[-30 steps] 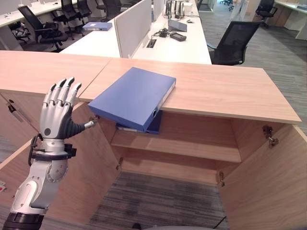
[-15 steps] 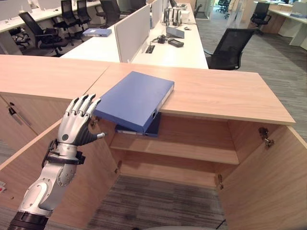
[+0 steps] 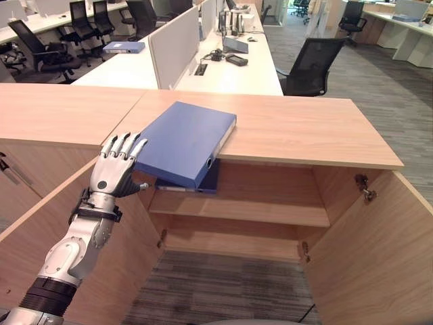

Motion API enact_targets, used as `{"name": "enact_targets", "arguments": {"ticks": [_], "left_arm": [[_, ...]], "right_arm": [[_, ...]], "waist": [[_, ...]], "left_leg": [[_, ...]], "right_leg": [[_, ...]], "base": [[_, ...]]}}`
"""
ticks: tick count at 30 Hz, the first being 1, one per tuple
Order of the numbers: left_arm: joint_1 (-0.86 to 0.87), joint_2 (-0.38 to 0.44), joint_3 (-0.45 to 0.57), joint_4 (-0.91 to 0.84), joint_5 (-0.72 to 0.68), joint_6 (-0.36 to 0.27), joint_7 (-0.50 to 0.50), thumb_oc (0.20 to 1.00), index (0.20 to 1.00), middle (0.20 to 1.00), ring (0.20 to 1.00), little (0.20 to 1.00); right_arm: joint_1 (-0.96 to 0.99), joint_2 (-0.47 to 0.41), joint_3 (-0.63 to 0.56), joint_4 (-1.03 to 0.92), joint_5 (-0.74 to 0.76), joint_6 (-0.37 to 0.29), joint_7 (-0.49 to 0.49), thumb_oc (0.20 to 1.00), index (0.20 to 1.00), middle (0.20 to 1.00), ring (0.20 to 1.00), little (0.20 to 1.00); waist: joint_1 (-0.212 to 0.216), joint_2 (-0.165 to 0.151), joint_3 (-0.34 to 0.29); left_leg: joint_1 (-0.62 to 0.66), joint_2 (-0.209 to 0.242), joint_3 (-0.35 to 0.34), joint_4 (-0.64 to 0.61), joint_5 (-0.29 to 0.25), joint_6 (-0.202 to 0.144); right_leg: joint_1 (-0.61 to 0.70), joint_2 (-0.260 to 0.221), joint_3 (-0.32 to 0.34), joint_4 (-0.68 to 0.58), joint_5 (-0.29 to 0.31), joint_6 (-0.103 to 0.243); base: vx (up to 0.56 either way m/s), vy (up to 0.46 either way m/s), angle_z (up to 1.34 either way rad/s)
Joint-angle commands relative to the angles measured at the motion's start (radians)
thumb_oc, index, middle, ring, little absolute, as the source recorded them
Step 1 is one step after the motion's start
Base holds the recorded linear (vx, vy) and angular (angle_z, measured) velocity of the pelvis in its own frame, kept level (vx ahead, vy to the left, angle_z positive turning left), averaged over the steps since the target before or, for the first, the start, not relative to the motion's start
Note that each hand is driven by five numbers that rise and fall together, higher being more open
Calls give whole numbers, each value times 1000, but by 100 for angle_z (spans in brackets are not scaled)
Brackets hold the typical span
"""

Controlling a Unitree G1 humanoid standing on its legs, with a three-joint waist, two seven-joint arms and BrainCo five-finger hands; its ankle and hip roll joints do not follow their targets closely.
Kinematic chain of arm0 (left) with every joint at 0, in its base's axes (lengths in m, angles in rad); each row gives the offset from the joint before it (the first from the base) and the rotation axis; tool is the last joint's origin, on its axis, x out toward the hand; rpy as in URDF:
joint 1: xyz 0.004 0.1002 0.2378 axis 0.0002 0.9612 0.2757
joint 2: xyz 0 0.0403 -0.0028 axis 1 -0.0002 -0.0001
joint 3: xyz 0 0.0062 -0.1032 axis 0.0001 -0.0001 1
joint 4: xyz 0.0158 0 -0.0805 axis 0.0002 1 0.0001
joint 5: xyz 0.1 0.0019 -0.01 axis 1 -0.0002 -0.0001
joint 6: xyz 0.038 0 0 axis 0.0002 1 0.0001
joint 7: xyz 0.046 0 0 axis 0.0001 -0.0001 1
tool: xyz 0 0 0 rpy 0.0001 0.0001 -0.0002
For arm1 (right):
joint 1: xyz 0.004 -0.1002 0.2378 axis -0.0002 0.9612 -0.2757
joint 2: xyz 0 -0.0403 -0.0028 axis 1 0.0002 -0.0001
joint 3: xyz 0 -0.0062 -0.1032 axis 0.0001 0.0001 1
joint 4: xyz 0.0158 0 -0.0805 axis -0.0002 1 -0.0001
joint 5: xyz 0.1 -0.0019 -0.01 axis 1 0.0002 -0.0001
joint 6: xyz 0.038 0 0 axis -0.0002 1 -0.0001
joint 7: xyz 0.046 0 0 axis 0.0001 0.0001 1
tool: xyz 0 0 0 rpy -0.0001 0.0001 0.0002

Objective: Put the empty folder in the office cabinet

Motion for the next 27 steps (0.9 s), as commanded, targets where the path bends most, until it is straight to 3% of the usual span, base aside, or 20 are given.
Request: {"name": "enact_targets", "arguments": {"ticks": [1, 13, 27], "left_arm": [[-137, 33, -17, 30, 37, 19, 34, 1000, 1000, 1000, 1000, 1000], [-187, 41, -77, 119, 69, 43, 14, 1000, 1000, 1000, 1000, 1000], [-363, 63, -182, 233, 103, 98, 33, 1000, 1000, 1000, 1000, 1000]], "right_arm": [[-56, -15, 41, 39, -19, -7, -7, 1000, 1000, 1000, 1000, 1000], [-58, -22, 24, 50, 8, -2, -3, 1000, 1000, 1000, 1000, 1000], [-72, -22, 47, 50, 10, -3, -3, 1000, 1000, 1000, 1000, 1000]], "waist": [[-3, -28, 14], [-15, -26, 9], [-29, -20, 7]], "left_leg": [[8, -16, 13, 12, -95, 10], [17, -15, 23, 12, -98, 10], [20, -18, 31, 12, -97, 11]], "right_leg": [[31, 10, -37, 8, -101, 35], [35, 8, -31, 8, -101, 36], [36, 8, -26, 8, -101, 38]], "base": [[3, -1, -3], [0, 2, -2], [0, 0, 0]]}}
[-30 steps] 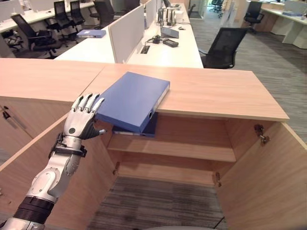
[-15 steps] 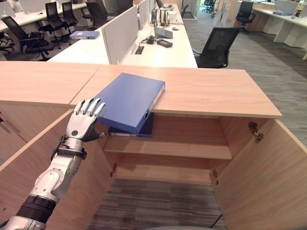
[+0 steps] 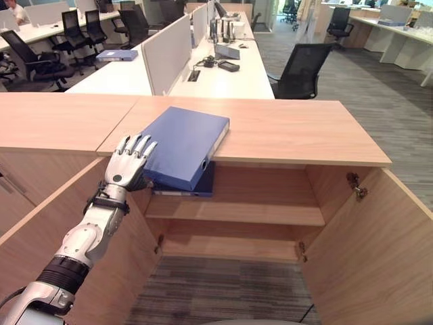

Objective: Put the empty folder in the office cabinet

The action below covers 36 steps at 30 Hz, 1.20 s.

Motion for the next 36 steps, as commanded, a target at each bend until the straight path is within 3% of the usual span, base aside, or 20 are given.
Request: {"name": "enact_targets", "arguments": {"ticks": [1, 13, 36], "left_arm": [[-179, 56, 7, 43, 16, 34, 48, 1000, 1000, 1000, 1000, 1000], [-213, 38, -45, 84, 16, 30, 33, 1000, 1000, 1000, 1000, 1000], [-349, 7, -152, 259, 1, 80, 35, 1000, 1000, 1000, 1000, 1000]], "right_arm": [[-64, -11, 48, 54, 7, -7, -4, 1000, 1000, 1000, 1000, 1000], [-62, -18, 48, 60, 0, -4, -9, 1000, 1000, 1000, 1000, 1000], [-73, -20, 71, 61, -2, -4, -17, 1000, 1000, 1000, 1000, 1000]], "waist": [[-5, -23, 25], [-16, -20, 21], [-33, -16, 20]], "left_leg": [[17, -18, 19, 12, -96, 7], [18, -17, 26, 12, -98, 7], [25, -17, 35, 12, -99, 8]], "right_leg": [[39, 8, -44, 8, -107, 40], [38, 6, -41, 8, -107, 41], [39, 6, -37, 8, -107, 43]], "base": [[0, 0, 0], [0, 0, -1], [0, 0, 0]]}}
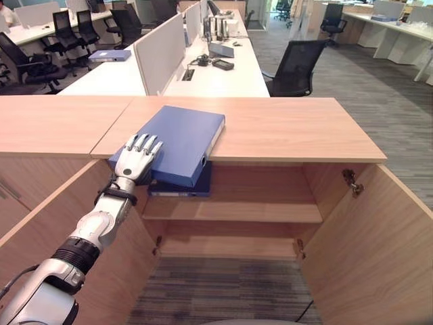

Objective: Put the empty folder in the office cabinet

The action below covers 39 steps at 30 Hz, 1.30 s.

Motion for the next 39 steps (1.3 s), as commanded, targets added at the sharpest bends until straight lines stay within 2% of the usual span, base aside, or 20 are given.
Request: {"name": "enact_targets", "arguments": {"ticks": [1, 2, 3, 18, 22, 26, 27, 29, 32, 34, 36, 39], "left_arm": [[-197, 14, 4, 82, 2, 33, 26, 1000, 1000, 1000, 1000, 1000], [-206, 12, -2, 96, -2, 36, 27, 457, 457, 457, 457, 457], [-215, 11, -8, 109, -3, 41, 26, 200, 200, 200, 200, 200], [-218, -34, -74, 219, 18, 41, -19, 200, 200, 200, 200, 200], [-197, -40, -56, 205, 3, 42, -31, 200, 200, 200, 200, 200], [-112, -66, 29, 129, -57, 37, -35, 200, 200, 200, 200, 200], [-1, -114, 134, 31, -139, 28, -21, 200, 200, 200, 200, 200], [61, -141, 181, -26, -183, 12, -21, 200, 200, 200, 200, 200], [267, -233, 294, -235, -380, -69, -56, 200, 200, 200, 200, 200], [376, -269, 306, -328, -489, -117, -119, 200, 200, 200, 200, 200], [451, -283, 265, -380, -618, -166, -223, 200, 200, 200, 200, 200], [551, -298, 249, -407, -859, -182, -367, 200, 200, 200, 200, 200]], "right_arm": [[-64, -19, 39, 34, -1, -6, -14, 1000, 1000, 1000, 1000, 1000], [-64, -19, 40, 36, -1, -6, -15, 1000, 1000, 1000, 1000, 1000], [-64, -20, 43, 36, -1, -6, -14, 1000, 1000, 1000, 1000, 1000], [-55, -25, 36, 42, 0, -8, -18, 1000, 1000, 1000, 1000, 1000], [-52, -26, 29, 45, -3, -5, -20, 1000, 1000, 1000, 1000, 1000], [-49, -17, 18, 41, -2, 2, -18, 1000, 1000, 1000, 1000, 1000], [-46, -5, 7, 36, 1, 6, -21, 1000, 1000, 1000, 1000, 1000], [-43, 1, 0, 37, 2, 10, -22, 1000, 1000, 1000, 1000, 1000], [-42, 14, -28, 30, 11, 19, -22, 1000, 1000, 1000, 1000, 1000], [-41, 17, -40, 23, 21, 22, -16, 1000, 1000, 1000, 1000, 1000], [-41, 11, -42, 21, 21, 22, -2, 1000, 1000, 1000, 1000, 1000], [-48, -6, -46, 3, 24, 22, 15, 1000, 1000, 1000, 1000, 1000]], "waist": [[-18, -21, 19], [-19, -21, 19], [-21, -20, 18], [-33, -23, 24], [-31, -25, 24], [-26, -28, 28], [-18, -32, 32], [-14, -33, 34], [-2, -35, 43], [6, -35, 52], [11, -34, 61], [15, -27, 69]], "left_leg": [[26, -17, 21, 12, -100, 9], [26, -18, 23, 12, -101, 9], [26, -17, 24, 12, -100, 9], [31, -17, 34, 12, -101, 11], [32, -17, 37, 12, -102, 10], [35, -17, 38, 12, -102, 11], [34, -17, 35, 12, -102, 12], [33, -18, 33, 12, -101, 13], [30, -20, 26, 12, -100, 15], [26, -20, 21, 12, -97, 17], [22, -21, 18, 12, -94, 18], [17, -23, 11, 12, -89, 21]], "right_leg": [[46, 6, -45, 8, -108, 44], [45, 6, -43, 8, -107, 45], [45, 6, -43, 8, -107, 45], [45, 6, -36, 8, -106, 45], [47, 7, -36, 8, -108, 44], [50, 5, -37, 8, -109, 42], [51, 5, -38, 8, -110, 38], [51, 4, -39, 8, -110, 36], [50, 4, -43, 8, -109, 31], [49, 3, -45, 8, -106, 29], [48, 2, -47, 8, -103, 29], [44, 0, -51, 8, -99, 30]], "base": [[0, 0, 0], [0, 0, 0], [-1, 2, -3], [0, 0, -1], [0, 0, 0], [-2, -3, -1], [-13, -14, -7], [-4, -9, -11], [0, -3, -1], [-9, -1, -2], [-7, -3, 3], [-16, 3, 15]]}}
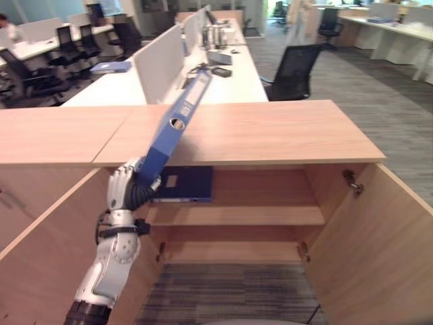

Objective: Put the empty folder in the office cabinet

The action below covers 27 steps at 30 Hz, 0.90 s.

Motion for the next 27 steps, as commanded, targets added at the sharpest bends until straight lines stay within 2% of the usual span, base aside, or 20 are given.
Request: {"name": "enact_targets", "arguments": {"ticks": [1, 2, 3, 4, 8, 10, 11, 12, 14, 22, 27], "left_arm": [[68, 24, -99, 98, -471, -2, -367, 200, 200, 200, 200, 200], [90, 44, -95, 66, -540, -1, -398, 200, 200, 200, 200, 200], [93, 46, -92, 62, -542, 1, -400, 200, 200, 200, 200, 200], [140, 86, -83, -12, -662, 10, -449, 200, 200, 200, 200, 200], [167, 153, -99, -137, -853, 31, -523, 200, 200, 200, 200, 200], [161, 168, -107, -161, -895, 37, -536, 200, 200, 200, 200, 200], [137, 191, -132, -191, -965, 47, -553, 200, 200, 200, 200, 200], [136, 191, -132, -191, -965, 47, -553, 200, 200, 200, 200, 200], [92, 186, -176, -198, -1063, 59, -556, 200, 200, 200, 200, 200], [81, 163, -206, -168, -1092, 74, -533, 200, 200, 200, 200, 200], [119, 196, -151, -121, -953, 75, -519, 200, 200, 200, 200, 200]], "right_arm": [[-108, -12, -1, 30, 20, 3, 29, 1000, 1000, 1000, 1000, 1000], [-112, -17, -1, 30, 16, 3, 33, 1000, 1000, 1000, 1000, 1000], [-111, -16, 0, 30, 16, 3, 33, 1000, 1000, 1000, 1000, 1000], [-119, -21, -1, 38, 2, 6, 45, 1000, 1000, 1000, 1000, 1000], [-136, -17, 17, 64, -25, 7, 58, 1000, 1000, 1000, 1000, 1000], [-139, -14, 23, 71, -29, 5, 62, 1000, 1000, 1000, 1000, 1000], [-142, -10, 37, 81, -42, 3, 66, 1000, 1000, 1000, 1000, 1000], [-143, -9, 36, 82, -42, 3, 66, 1000, 1000, 1000, 1000, 1000], [-145, 5, 53, 92, -48, 0, 69, 1000, 1000, 1000, 1000, 1000], [-138, 17, 59, 93, -45, -1, 66, 1000, 1000, 1000, 1000, 1000], [-125, 13, 52, 88, -33, 2, 68, 1000, 1000, 1000, 1000, 1000]], "waist": [[-38, -36, 80], [-37, -33, 81], [-38, -34, 80], [-31, -27, 83], [-24, -20, 82], [-23, -18, 80], [-22, -16, 77], [-22, -16, 77], [-23, -16, 76], [-21, -14, 77], [-16, -10, 77]], "left_leg": [[-6, -23, -5, 13, -63, 21], [-7, -23, -7, 13, -63, 21], [-7, -23, -8, 13, -63, 21], [-9, -25, -14, 13, -62, 23], [-10, -27, -22, 13, -60, 25], [-9, -27, -23, 13, -60, 25], [-9, -28, -26, 13, -60, 25], [-9, -28, -26, 13, -60, 25], [-8, -28, -30, 13, -60, 26], [-3, -32, -30, 13, -63, 29], [0, -32, -31, 13, -65, 29]], "right_leg": [[29, 2, -66, 8, -94, 29], [28, 2, -67, 8, -93, 30], [28, 2, -68, 8, -94, 30], [29, 2, -70, 8, -93, 31], [31, 1, -76, 8, -94, 31], [32, 1, -76, 8, -95, 31], [33, 2, -77, 8, -96, 30], [33, 2, -78, 8, -96, 30], [34, 2, -80, 8, -98, 30], [41, 1, -81, 8, -102, 29], [43, 0, -83, 8, -104, 28]], "base": [[-20, 13, 13], [-15, 12, 6], [0, 0, 0], [-6, 2, 10], [3, 4, 11], [9, -1, -2], [13, -4, -4], [0, 0, 0], [0, 0, 0], [2, -1, 1], [0, 0, 0]]}}
